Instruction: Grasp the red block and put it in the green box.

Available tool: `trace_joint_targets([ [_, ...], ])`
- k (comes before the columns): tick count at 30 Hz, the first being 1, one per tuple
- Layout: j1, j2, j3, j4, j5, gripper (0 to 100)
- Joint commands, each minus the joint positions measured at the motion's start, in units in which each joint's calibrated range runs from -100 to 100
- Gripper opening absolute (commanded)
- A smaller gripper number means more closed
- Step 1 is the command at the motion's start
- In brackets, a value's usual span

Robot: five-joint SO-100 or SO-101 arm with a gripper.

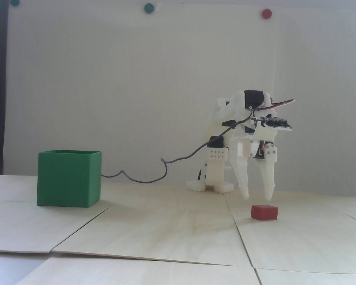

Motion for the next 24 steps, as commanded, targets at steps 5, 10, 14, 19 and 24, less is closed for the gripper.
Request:
trace_joint_targets([
  [5,-0.4,-1.7,-5.0,0.1,0.6,25],
  [10,-0.6,-1.7,-5.0,0.1,0.6,25],
  [14,-0.6,-1.4,-5.0,0.0,0.6,25],
  [19,-0.6,2.7,-5.7,-0.1,0.6,25],
  [24,-0.5,5.4,-5.7,-3.1,0.7,25],
])
